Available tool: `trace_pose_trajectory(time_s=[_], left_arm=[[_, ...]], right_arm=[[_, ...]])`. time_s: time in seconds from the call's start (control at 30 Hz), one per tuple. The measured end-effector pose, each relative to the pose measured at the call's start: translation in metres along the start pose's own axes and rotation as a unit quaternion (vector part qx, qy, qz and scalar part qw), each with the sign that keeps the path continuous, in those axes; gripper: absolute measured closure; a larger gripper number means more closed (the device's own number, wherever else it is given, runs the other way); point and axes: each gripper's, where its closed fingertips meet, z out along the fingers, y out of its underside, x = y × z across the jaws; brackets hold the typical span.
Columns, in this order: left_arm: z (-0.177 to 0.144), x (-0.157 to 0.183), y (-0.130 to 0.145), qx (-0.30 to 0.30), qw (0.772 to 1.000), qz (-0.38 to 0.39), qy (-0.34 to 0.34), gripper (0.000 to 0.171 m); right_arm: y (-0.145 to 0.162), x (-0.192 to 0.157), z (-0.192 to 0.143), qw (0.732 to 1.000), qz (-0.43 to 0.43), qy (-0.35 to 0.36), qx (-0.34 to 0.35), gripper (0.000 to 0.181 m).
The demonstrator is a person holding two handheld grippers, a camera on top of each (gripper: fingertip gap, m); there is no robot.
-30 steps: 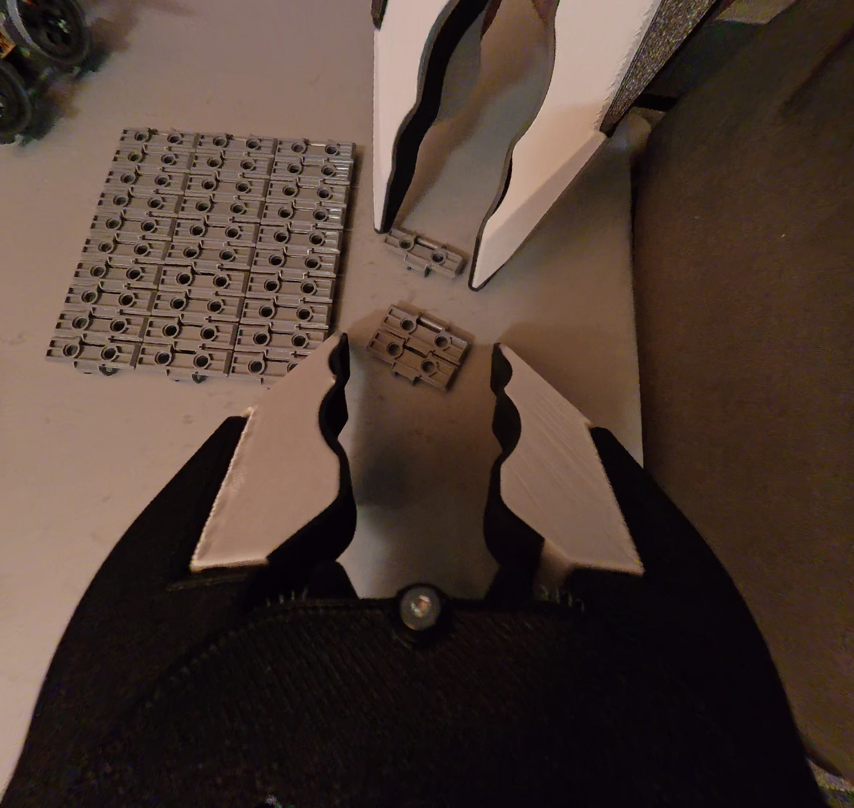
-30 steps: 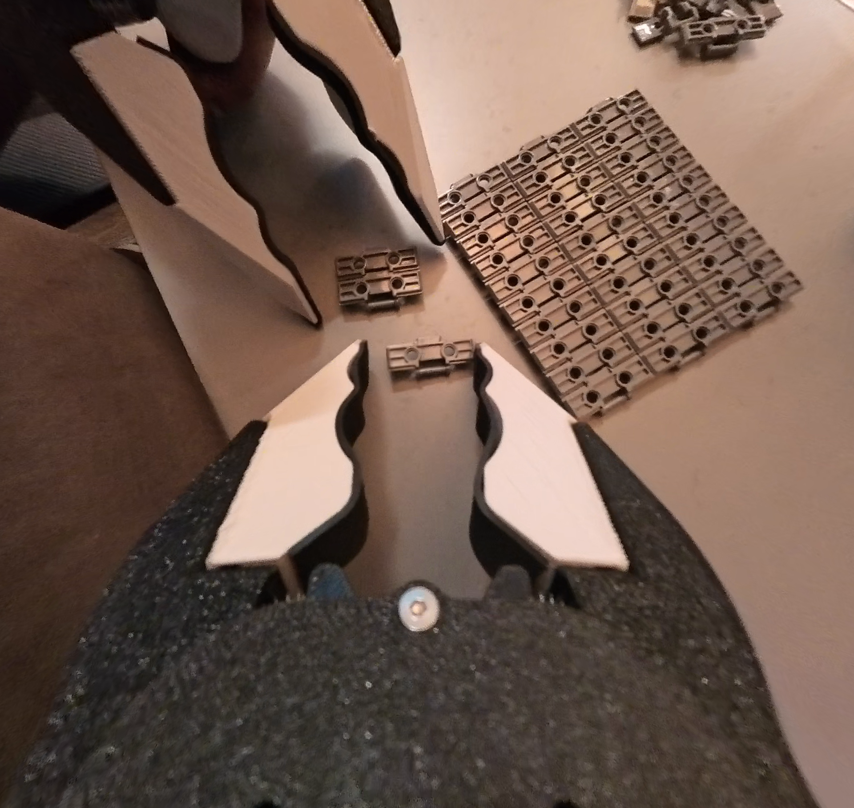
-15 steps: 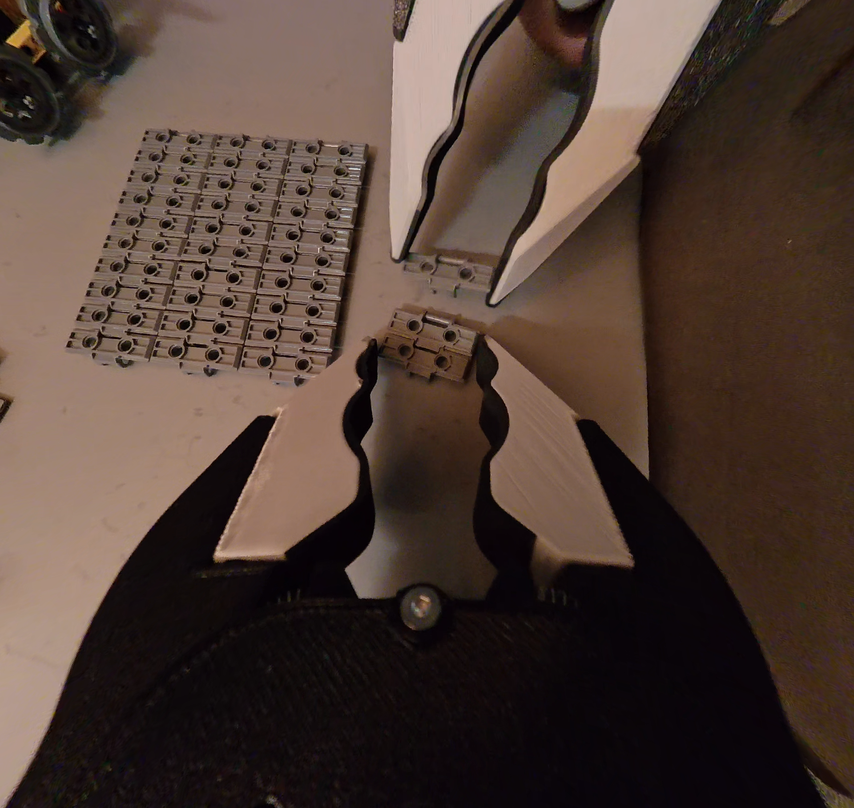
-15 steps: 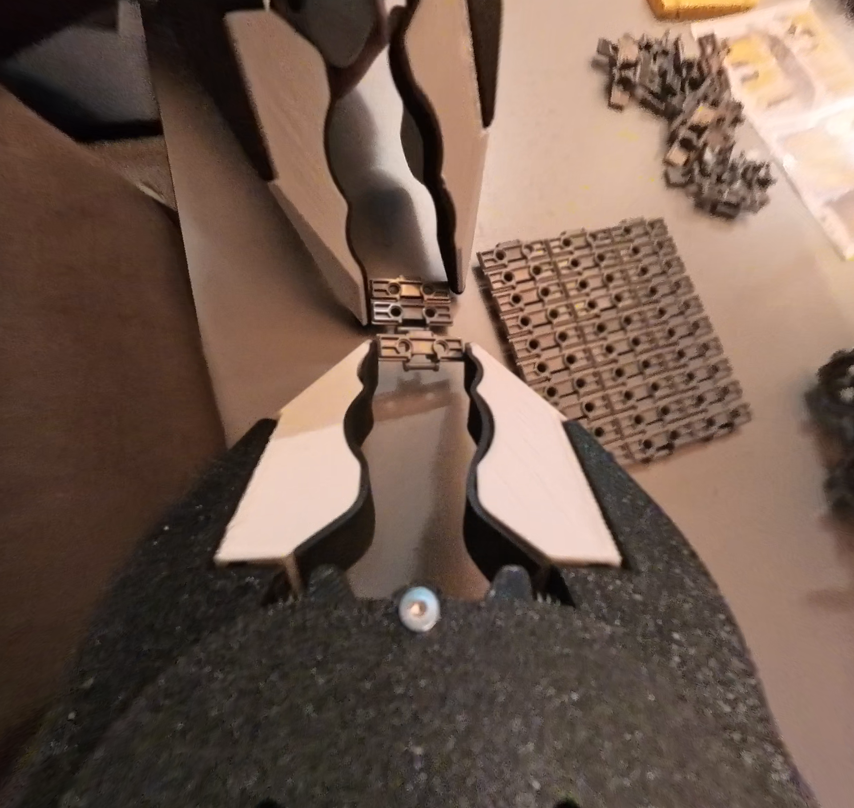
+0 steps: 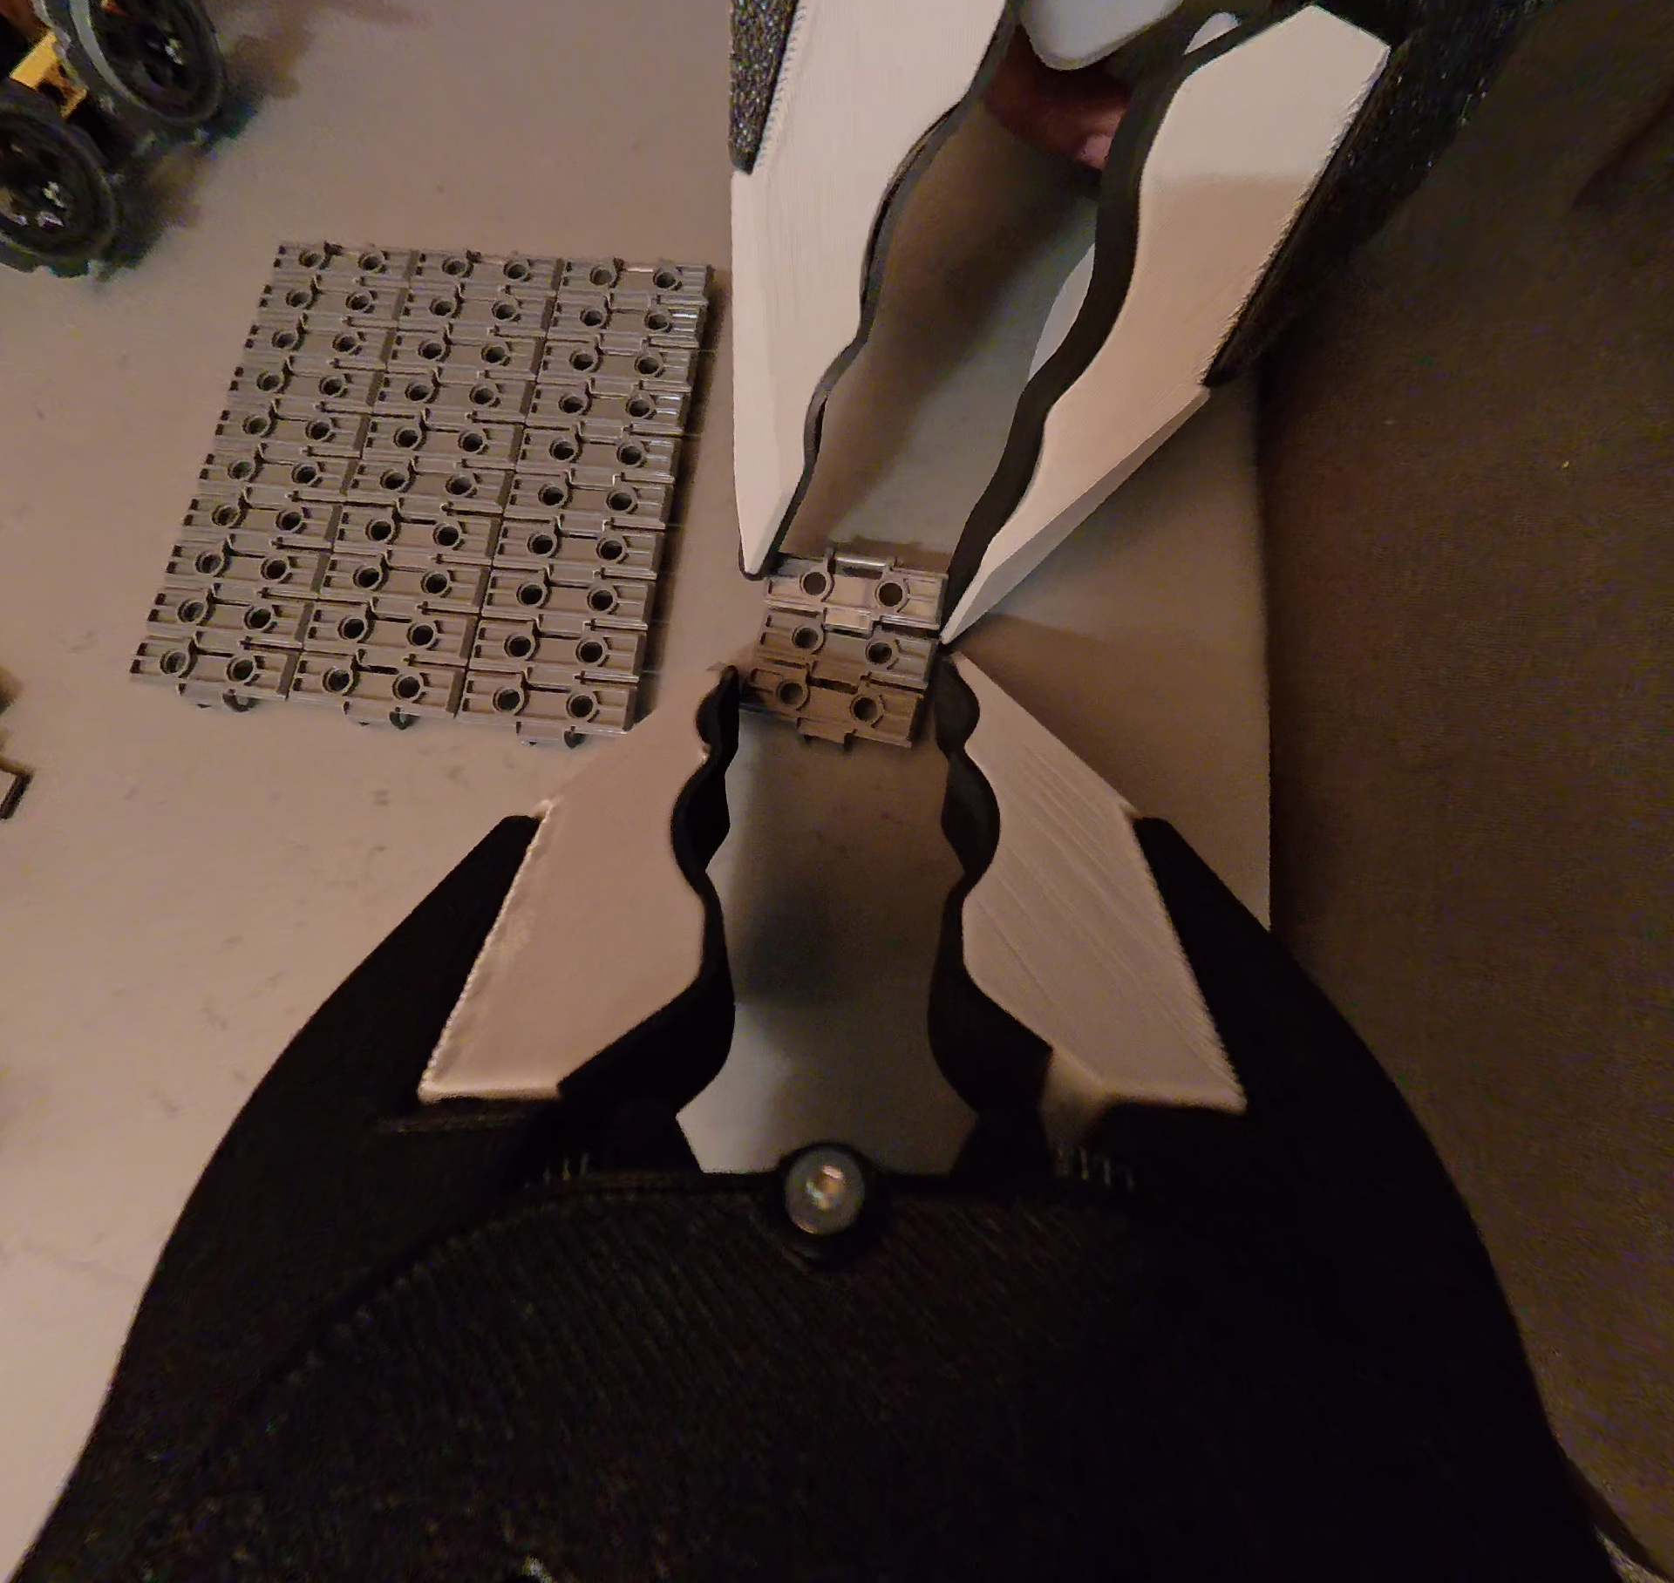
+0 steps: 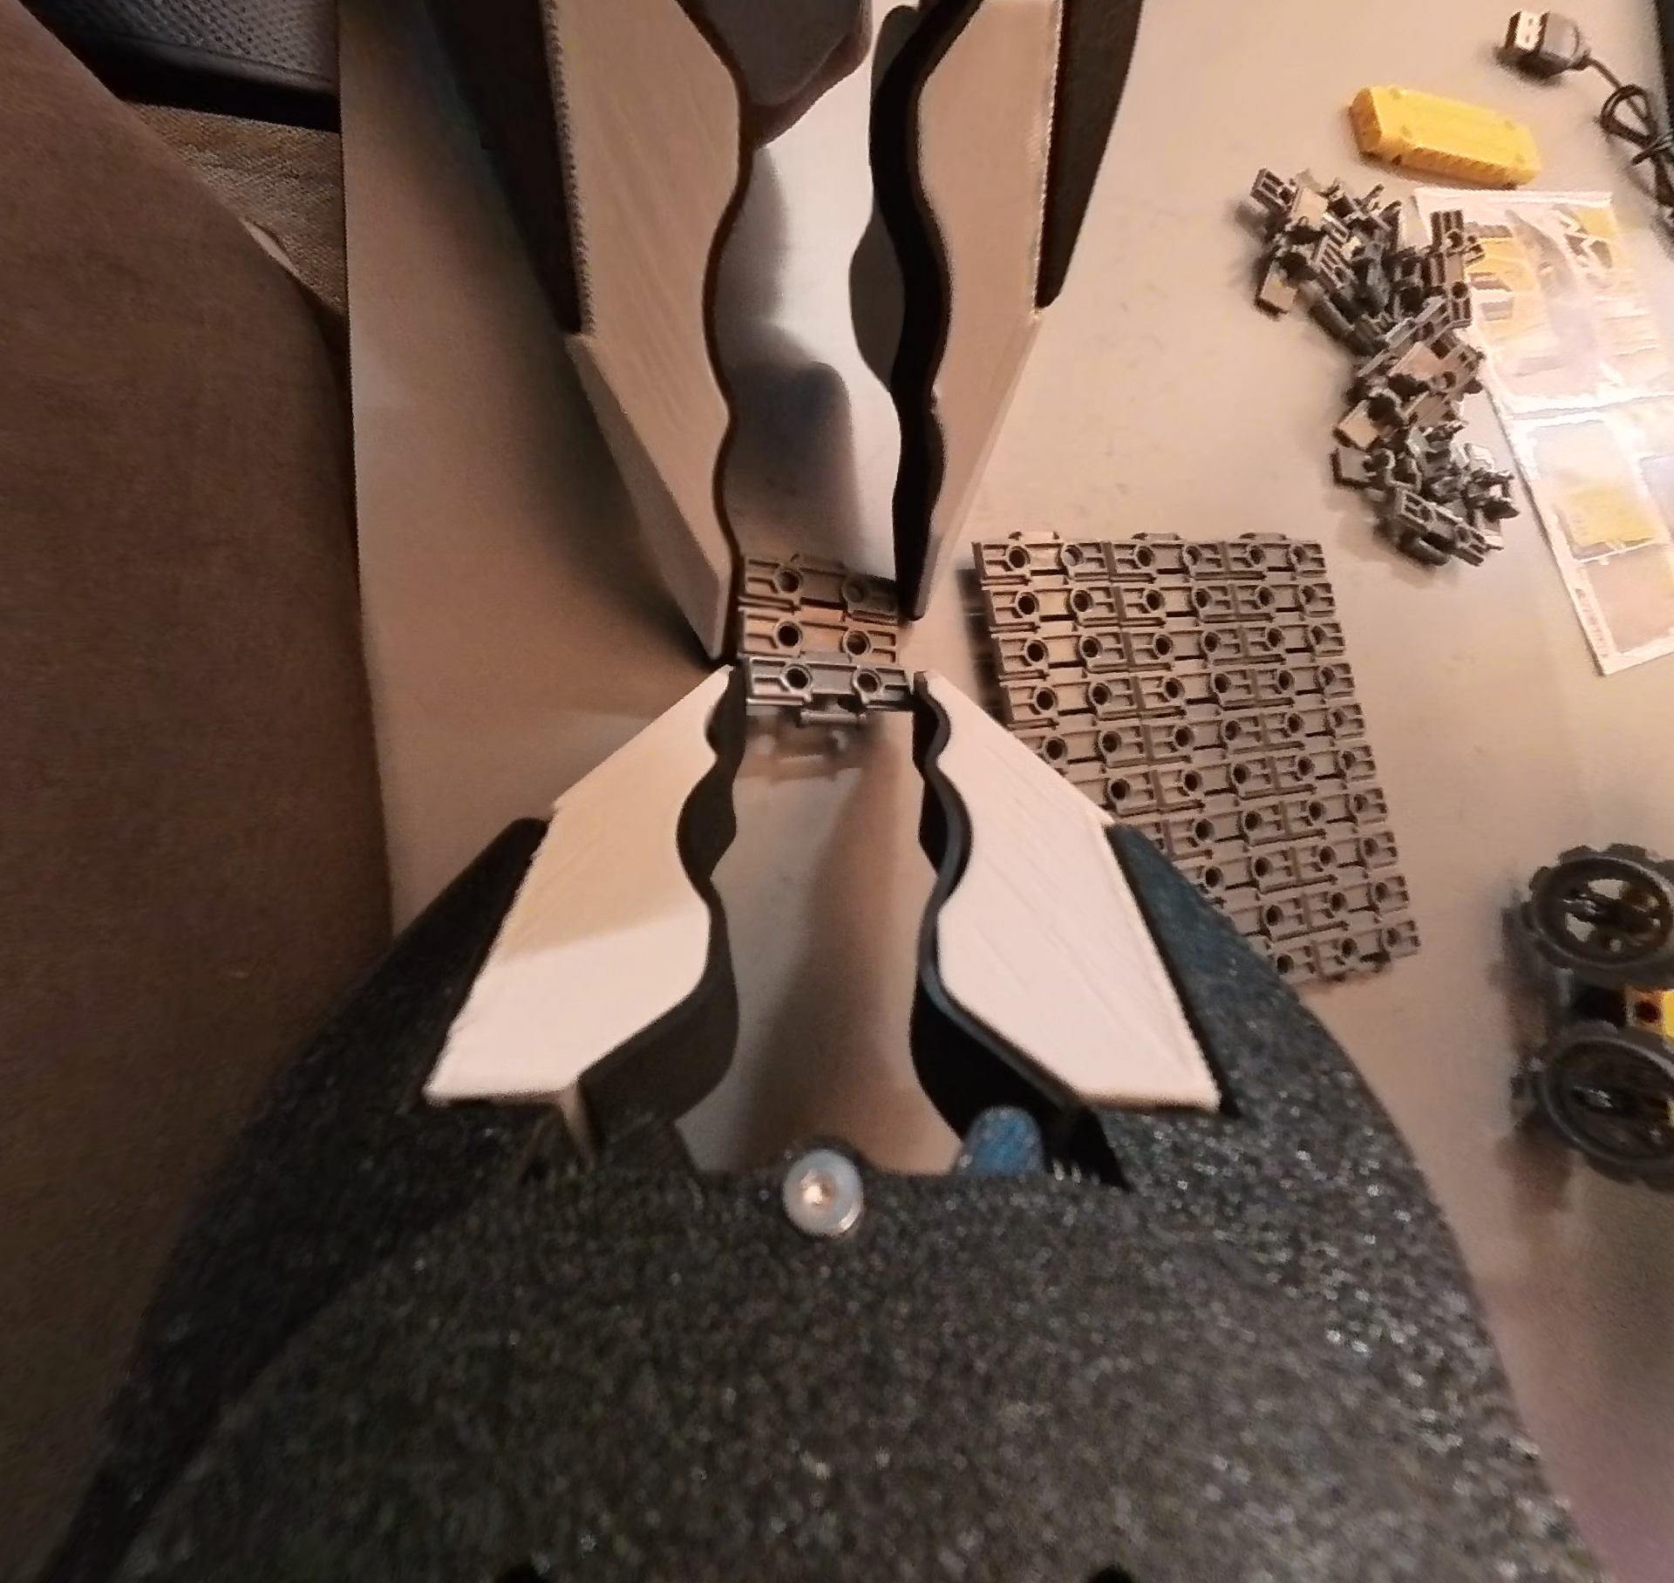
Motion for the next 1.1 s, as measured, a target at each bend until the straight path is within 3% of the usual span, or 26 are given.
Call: trace_pose_trajectory(time_s=[0.13,0.27,0.5,0.87,1.0,1.1], left_arm=[[-0.004,0.0,0.001,-0.003,1.0,0.002,-0.003,0.124],[-0.01,0.001,-0.004,0.015,1.0,0.001,0.004,0.123],[-0.003,-0.002,0.001,0.006,1.0,-0.002,0.001,0.123],[-0.002,0.0,0.001,0.004,1.0,-0.002,0.009,0.133],[-0.002,0.001,0.001,0.003,1.0,0.0,0.011,0.133],[-0.001,0.001,0.001,0.002,1.0,-0.008,0.027,0.134]], right_arm=[[0.001,-0.004,-0.003,0.999,0.02,-0.028,-0.01,0.134],[-0.003,-0.004,-0.01,0.998,0.037,-0.043,-0.001,0.137],[-0.007,-0.001,-0.011,0.996,0.062,-0.062,0.013,0.179],[0.0,-0.004,-0.002,0.989,0.077,-0.115,-0.043,0.181],[0.0,-0.005,-0.001,0.971,0.149,-0.167,-0.089,0.181],[0.0,-0.006,0.0,0.958,0.15,-0.2,-0.137,0.181]])
